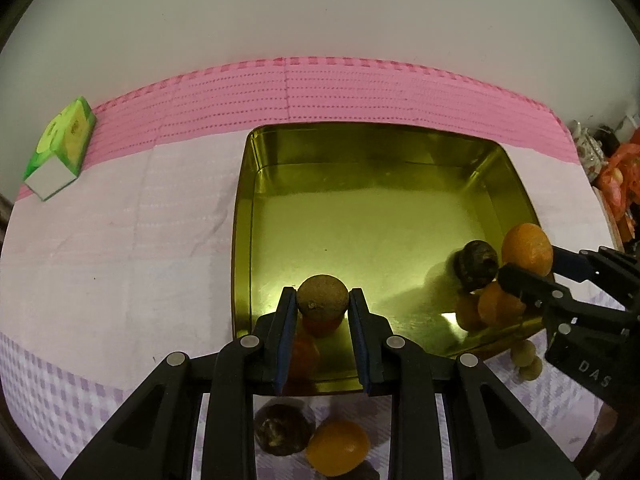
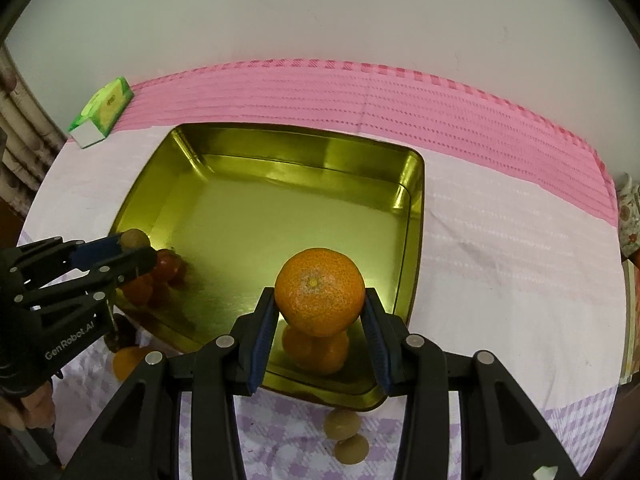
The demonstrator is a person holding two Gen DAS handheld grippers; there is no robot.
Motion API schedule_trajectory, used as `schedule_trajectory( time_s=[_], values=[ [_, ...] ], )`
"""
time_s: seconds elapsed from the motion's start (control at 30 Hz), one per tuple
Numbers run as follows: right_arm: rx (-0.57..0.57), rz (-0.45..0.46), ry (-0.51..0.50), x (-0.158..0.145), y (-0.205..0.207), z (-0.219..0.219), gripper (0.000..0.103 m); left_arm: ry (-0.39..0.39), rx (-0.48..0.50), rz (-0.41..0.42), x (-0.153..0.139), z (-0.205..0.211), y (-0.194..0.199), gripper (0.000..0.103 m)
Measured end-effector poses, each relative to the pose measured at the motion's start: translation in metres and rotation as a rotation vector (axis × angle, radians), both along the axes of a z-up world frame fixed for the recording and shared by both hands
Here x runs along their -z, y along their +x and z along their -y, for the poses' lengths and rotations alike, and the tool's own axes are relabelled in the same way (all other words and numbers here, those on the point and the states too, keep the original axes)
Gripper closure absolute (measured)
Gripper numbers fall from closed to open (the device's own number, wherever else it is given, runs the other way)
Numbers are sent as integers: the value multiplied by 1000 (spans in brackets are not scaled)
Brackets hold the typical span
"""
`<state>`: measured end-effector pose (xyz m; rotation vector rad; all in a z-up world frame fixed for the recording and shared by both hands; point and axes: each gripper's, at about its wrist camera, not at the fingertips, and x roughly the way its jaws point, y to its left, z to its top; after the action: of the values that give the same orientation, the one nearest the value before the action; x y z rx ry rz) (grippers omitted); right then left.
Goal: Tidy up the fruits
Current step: 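Carry both fruits into the tin and open both grippers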
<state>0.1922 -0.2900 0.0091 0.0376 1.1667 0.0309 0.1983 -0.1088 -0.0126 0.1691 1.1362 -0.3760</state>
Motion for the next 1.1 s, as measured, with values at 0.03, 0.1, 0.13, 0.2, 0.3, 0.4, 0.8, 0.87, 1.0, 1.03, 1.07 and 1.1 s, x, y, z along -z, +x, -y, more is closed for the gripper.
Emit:
schedule_trajectory(
  time_s=[0.03, 0.1, 0.13, 0.2, 0.3, 0.4, 0.8, 0.87, 1.0, 1.03, 1.07, 1.1],
  values=[
    [5, -1, 1, 1, 0, 2, 63, 3, 2, 0, 1, -1, 1, 76],
    [11, -6, 2, 4, 1, 4, 63, 12, -1, -4, 4, 0, 4, 76],
    [11, -9, 3, 5, 2, 5, 63, 12, -2, -10, 6, 0, 5, 76],
    [12, -15, 7, 7, 3, 4, 63, 16, -6, -16, 9, -1, 6, 76],
    [8, -20, 2, 10, 4, 2, 63, 19, -3, -14, 10, -1, 6, 76],
    [14, -29, 12, 13, 4, 2, 63, 31, 5, -10, 10, 0, 5, 76],
    [25, -21, 11, 13, 2, 5, 62, 42, 4, -19, 5, 0, 2, 75],
    [25, -20, 15, 11, 1, 5, 62, 42, 7, -20, 4, 1, 1, 75],
    [24, -13, 7, 8, -2, 6, 61, 41, 6, -18, 2, -2, 1, 74],
    [25, -11, 6, 7, -2, 6, 62, 43, 6, -18, 2, -2, 0, 74],
    [25, -6, 3, 5, -3, 6, 62, 43, 6, -15, 1, -2, -1, 74],
    [24, -3, -2, 4, -4, 6, 62, 42, 7, -13, 0, -2, -2, 74]
  ],
)
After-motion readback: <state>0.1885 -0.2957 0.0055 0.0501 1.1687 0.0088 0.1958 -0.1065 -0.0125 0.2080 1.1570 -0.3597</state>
